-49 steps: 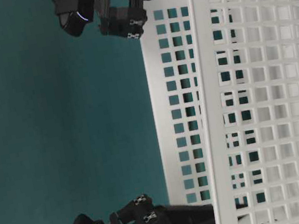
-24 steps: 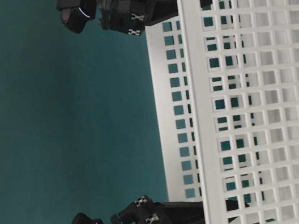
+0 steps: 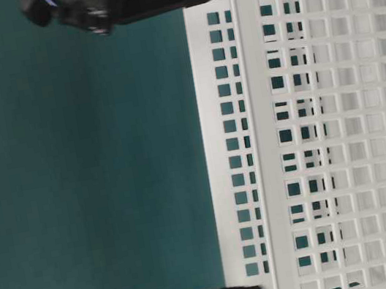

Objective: Lift the white basket with both hands.
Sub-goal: 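Open both grippers and raise them off the basket rims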

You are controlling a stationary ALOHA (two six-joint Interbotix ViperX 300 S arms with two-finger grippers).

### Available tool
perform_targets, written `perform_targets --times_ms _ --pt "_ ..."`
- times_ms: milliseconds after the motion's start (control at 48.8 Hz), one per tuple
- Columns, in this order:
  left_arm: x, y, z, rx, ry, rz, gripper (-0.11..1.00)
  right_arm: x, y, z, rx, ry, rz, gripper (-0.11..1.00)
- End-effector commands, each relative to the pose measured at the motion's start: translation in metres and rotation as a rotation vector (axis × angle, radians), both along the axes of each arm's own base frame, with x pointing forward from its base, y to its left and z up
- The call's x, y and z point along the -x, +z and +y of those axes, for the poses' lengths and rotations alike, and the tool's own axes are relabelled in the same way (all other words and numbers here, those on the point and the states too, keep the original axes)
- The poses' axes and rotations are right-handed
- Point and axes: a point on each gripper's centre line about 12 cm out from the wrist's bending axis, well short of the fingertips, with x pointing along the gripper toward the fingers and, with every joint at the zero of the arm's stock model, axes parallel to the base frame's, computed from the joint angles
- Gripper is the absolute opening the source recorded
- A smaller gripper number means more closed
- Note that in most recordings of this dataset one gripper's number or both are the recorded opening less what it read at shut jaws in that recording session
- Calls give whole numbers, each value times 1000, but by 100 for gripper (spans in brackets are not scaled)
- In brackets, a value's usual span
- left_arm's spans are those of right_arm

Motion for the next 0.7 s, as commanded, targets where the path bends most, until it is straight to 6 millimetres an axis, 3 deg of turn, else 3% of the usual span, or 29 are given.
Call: perform_targets --times_ms 0,369,677 --pt "1 18 0 -11 -6 -54 91 -4 18 -2 30 13 -59 97" --pt "31 91 -3 -69 -42 -316 91 -7 105 -7 192 91 -394 97" --pt "56 129 -8 -250 -210 -487 91 -8 150 4 417 245 -700 96"
